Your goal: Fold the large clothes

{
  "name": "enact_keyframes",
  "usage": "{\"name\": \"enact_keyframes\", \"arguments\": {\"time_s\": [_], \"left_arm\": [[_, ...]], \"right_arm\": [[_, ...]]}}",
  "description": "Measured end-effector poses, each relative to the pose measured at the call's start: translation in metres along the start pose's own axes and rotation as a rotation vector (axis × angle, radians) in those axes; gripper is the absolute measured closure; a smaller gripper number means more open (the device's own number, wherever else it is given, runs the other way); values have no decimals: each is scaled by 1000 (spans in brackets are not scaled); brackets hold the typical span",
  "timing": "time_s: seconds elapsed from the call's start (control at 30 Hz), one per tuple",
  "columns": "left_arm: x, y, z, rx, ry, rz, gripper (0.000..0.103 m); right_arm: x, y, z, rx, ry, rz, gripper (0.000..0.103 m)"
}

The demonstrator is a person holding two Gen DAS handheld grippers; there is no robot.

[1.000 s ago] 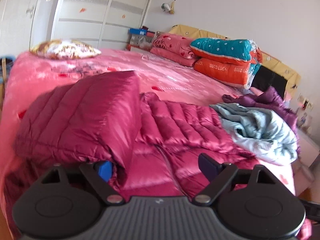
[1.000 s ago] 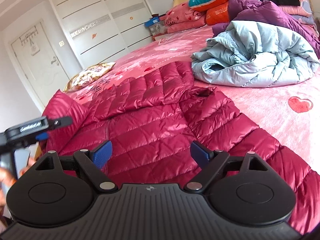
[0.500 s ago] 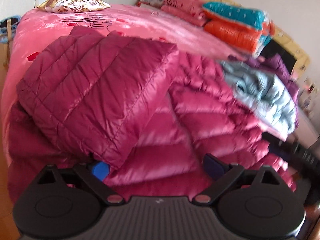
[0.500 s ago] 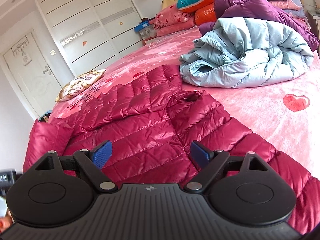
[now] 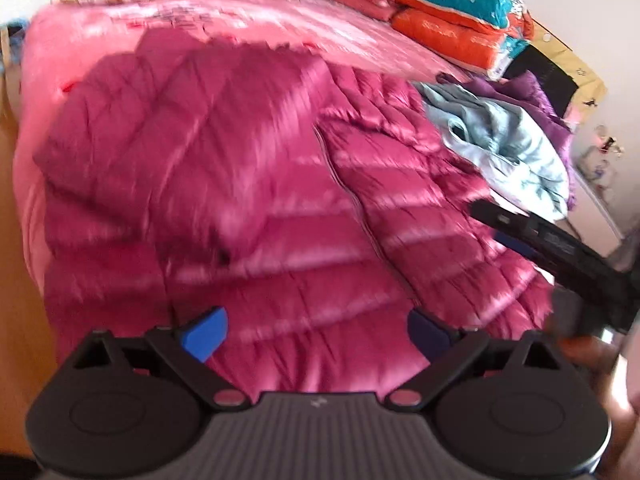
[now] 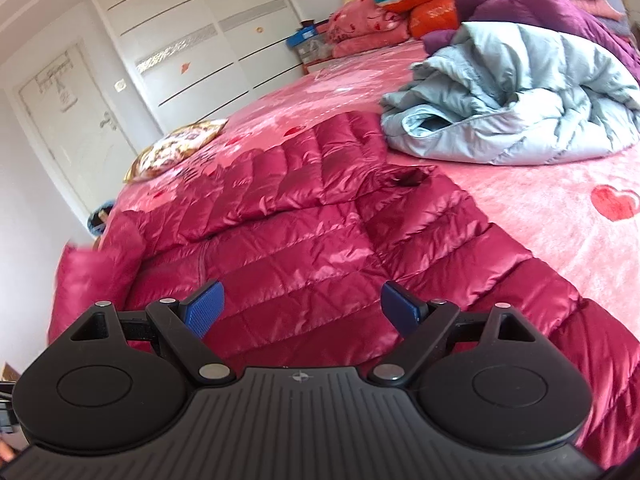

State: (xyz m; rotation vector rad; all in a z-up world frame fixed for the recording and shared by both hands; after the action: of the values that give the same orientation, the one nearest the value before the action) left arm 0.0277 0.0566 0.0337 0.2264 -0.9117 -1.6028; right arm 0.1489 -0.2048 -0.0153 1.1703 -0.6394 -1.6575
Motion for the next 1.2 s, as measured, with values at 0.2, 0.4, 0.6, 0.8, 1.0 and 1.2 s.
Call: {"name": "enact_keyframes", "arguments": {"time_s": [0.2, 0.4, 0.6, 0.8, 1.0, 1.2], "left_arm": [[-10, 7, 35, 82, -63, 2, 6], [-91, 50, 64, 321, 31, 95, 8], [-178, 79, 35, 380, 96, 212, 10], [-210, 82, -2, 380, -49, 381, 10], [-212, 82, -19, 324, -103, 487, 43], [-182, 85, 0, 371, -203, 517, 82]], "right_arm": [[-7, -6, -8, -29, -7, 46, 0], [-12, -11, -12, -44, 6, 87, 0], [-19, -17, -16, -64, 13, 129, 0], [-29, -23, -26, -84, 21, 168, 0], [-37, -21, -29, -70, 55, 181, 0], [-40, -19, -27, -64, 69, 197, 0]]}}
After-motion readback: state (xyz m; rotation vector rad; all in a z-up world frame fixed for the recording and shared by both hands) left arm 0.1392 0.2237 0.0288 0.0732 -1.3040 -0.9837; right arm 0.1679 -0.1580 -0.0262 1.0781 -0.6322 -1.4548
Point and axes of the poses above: each gripper's, at about its wrist camera, not at the fingertips, and z roughly against the way its jaws point, x to its right, y to its top, the point moved 2 cm from there along -z, roughly the way its jaws point, and after that the axes turned 8 degrees about x, right-handed, at the moved point
